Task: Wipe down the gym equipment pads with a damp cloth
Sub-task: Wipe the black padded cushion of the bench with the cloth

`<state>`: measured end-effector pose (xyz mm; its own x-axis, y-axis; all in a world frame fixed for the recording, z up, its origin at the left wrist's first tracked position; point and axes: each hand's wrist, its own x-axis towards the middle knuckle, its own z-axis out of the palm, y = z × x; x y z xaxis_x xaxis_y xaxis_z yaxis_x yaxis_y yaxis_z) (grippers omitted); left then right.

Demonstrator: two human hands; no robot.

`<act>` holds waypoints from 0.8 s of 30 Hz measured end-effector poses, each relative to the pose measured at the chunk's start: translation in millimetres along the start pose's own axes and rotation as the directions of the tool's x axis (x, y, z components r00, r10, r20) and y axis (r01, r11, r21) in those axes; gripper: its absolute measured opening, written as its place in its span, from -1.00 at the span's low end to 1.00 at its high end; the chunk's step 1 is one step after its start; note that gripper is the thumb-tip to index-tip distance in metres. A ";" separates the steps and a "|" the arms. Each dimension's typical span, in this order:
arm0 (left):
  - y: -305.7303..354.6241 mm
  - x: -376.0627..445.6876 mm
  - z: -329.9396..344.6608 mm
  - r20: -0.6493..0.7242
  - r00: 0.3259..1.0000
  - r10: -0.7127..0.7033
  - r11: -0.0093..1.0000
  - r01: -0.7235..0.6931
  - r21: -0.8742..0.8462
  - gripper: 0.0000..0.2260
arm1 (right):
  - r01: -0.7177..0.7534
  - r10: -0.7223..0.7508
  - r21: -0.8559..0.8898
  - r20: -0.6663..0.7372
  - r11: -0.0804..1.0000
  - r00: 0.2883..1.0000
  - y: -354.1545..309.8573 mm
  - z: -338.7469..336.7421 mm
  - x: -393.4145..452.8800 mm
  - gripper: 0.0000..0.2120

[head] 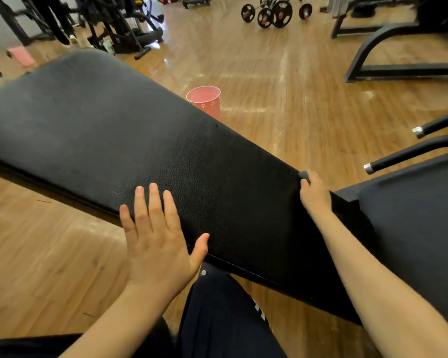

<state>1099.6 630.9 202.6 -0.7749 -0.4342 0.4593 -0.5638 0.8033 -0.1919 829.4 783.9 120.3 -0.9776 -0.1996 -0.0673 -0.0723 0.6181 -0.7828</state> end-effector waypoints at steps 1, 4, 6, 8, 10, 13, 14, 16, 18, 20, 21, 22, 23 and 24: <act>0.2 -0.1 -0.8 0.005 1.000 0.000 1.000 0.000 -0.003 -0.22 | 0.101 -0.101 0.019 0.041 0.995 0.994 -25.8 11.7 -0.8 -0.68; 1.6 -0.3 -4.7 0.029 1.000 0.003 1.000 -0.002 -0.024 -0.22 | 0.302 -0.308 0.061 0.137 0.951 0.942 -90.4 38.0 -9.0 -0.59; 1.0 0.4 -6.4 0.034 0.999 0.007 0.999 -0.006 -0.038 -0.22 | 0.358 -0.367 0.084 0.154 0.930 0.917 -106.9 42.1 -16.6 -0.56; -0.3 -0.3 -7.2 0.041 0.999 0.012 0.999 -0.010 -0.050 -0.22 | 0.369 -0.385 0.121 0.157 0.921 0.909 -94.4 35.2 -17.2 -0.56; -2.1 -1.3 -6.9 0.044 0.999 0.020 0.998 -0.017 -0.061 -0.22 | 0.323 -0.339 0.118 0.159 0.939 0.927 -67.7 25.8 -14.7 -0.57; -2.5 -2.1 -6.2 0.060 0.998 0.026 0.997 -0.021 -0.079 -0.21 | 0.158 -0.167 0.128 0.061 0.979 0.984 -45.9 16.1 -17.1 -0.59; -2.4 -1.7 -5.4 0.062 0.998 0.025 0.996 -0.019 -0.082 -0.21 | 0.112 -0.116 0.129 0.031 0.985 0.993 -49.0 17.1 -16.6 -0.62; -1.3 -0.1 -5.5 0.072 0.997 0.026 0.996 -0.020 -0.085 -0.22 | 0.092 -0.094 0.097 0.012 0.991 0.996 -68.8 23.3 -14.2 -0.69; -0.3 0.6 -5.5 0.093 0.995 0.027 0.995 -0.018 -0.096 -0.22 | 0.183 -0.187 0.076 0.047 0.980 0.981 -103.0 35.9 -9.5 -0.72; -1.1 1.5 -6.2 0.103 0.994 0.030 0.995 -0.020 -0.100 -0.22 | 0.330 -0.341 0.105 0.115 0.938 0.933 -146.5 55.5 -3.3 -0.71; -1.4 1.4 -7.0 0.110 0.993 0.032 0.994 -0.021 -0.103 -0.22 | 0.401 -0.415 0.114 0.148 0.909 0.898 -168.2 65.4 -2.5 -0.69; -2.1 1.1 -7.8 0.116 0.993 0.035 0.994 -0.022 -0.104 -0.23 | 0.464 -0.478 0.113 0.169 0.878 0.862 -186.0 75.4 -0.9 -0.67; -3.0 0.9 -8.4 0.115 0.993 0.037 0.995 -0.026 -0.101 -0.23 | 0.505 -0.515 0.104 0.184 0.857 0.837 -199.2 82.3 -1.2 -0.63; -3.9 1.2 -9.3 0.111 0.993 0.040 0.995 -0.029 -0.094 -0.23 | 0.530 -0.538 0.099 0.193 0.843 0.820 -205.5 86.3 -1.4 -0.59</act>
<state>1103.5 631.1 211.9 -0.8236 -0.4444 0.3524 -0.5114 0.8505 -0.1229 862.8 591.6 227.8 -0.7251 -0.6429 0.2470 -0.5590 0.3399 -0.7563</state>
